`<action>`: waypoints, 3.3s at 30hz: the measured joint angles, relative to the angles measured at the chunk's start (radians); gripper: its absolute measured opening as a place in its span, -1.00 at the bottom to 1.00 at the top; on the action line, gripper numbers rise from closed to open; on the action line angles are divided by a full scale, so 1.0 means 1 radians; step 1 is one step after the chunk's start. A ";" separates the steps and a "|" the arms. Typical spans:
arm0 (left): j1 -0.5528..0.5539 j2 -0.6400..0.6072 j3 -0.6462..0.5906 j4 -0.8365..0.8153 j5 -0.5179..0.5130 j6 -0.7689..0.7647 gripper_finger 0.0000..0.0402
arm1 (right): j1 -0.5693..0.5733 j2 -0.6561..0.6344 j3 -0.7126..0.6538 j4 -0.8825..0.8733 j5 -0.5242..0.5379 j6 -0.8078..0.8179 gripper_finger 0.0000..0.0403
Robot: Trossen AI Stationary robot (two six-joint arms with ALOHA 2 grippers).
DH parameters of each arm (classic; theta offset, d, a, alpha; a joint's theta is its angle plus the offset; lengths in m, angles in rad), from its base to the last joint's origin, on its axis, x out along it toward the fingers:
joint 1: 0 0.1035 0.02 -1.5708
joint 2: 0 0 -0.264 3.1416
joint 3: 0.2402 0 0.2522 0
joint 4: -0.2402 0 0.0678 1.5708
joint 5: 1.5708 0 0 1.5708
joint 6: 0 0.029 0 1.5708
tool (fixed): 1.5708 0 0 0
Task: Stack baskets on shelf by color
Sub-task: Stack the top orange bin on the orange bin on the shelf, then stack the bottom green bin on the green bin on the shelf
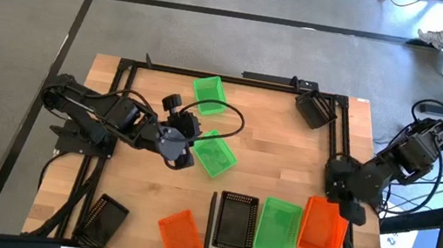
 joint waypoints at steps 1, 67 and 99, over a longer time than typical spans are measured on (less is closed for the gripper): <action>0.000 0.000 0.000 0.000 0.000 0.000 -0.58 | 0.000 0.000 -0.012 -0.001 0.000 0.000 -0.64; 0.000 0.000 0.000 0.000 0.000 0.000 -0.58 | 0.000 0.004 -0.071 0.032 0.000 -0.033 -1.00; 0.023 0.000 -0.180 -0.165 0.176 -0.092 -0.58 | 0.001 0.003 0.133 0.105 0.404 -0.373 -1.00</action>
